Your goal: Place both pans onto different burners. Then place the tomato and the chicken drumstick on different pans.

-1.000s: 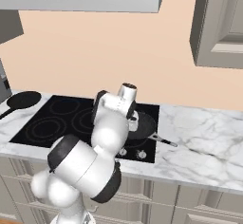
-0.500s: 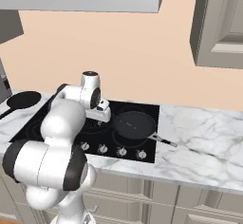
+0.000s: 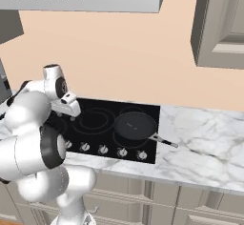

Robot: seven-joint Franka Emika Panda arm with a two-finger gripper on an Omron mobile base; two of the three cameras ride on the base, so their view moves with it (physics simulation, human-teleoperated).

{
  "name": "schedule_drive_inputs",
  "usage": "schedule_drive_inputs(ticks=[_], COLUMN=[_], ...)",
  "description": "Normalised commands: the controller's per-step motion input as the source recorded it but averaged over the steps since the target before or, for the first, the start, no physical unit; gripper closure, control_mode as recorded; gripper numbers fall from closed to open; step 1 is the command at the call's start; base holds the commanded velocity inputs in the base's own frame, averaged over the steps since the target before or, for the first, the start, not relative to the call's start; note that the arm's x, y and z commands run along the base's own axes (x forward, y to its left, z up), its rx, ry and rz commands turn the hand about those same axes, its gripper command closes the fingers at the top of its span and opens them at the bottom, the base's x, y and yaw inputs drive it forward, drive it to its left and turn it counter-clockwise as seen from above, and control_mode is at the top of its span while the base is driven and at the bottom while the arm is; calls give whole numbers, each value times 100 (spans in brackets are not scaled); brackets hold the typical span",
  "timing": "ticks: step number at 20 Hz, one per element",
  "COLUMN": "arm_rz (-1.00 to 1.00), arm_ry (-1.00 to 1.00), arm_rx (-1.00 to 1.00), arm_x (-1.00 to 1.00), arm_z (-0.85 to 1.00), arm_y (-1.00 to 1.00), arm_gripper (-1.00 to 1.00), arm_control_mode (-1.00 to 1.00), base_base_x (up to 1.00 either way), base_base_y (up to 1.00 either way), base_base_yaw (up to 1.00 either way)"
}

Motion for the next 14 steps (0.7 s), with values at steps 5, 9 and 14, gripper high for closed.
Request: schedule_drive_inputs(ticks=[5, 9, 14], arm_rz=[-6, 0, -2], arm_ry=[16, 1, 0], arm_rx=[-1, 4, 0], arm_x=[3, -2, 0], arm_z=[28, 0, 0], arm_y=[76, 51, 73], arm_gripper=[-100, -100, -100], arm_control_mode=[-100, -100, -100], base_base_x=[0, 0, 0], base_base_y=[0, 0, 0], base_base_yaw=[0, 0, 0])
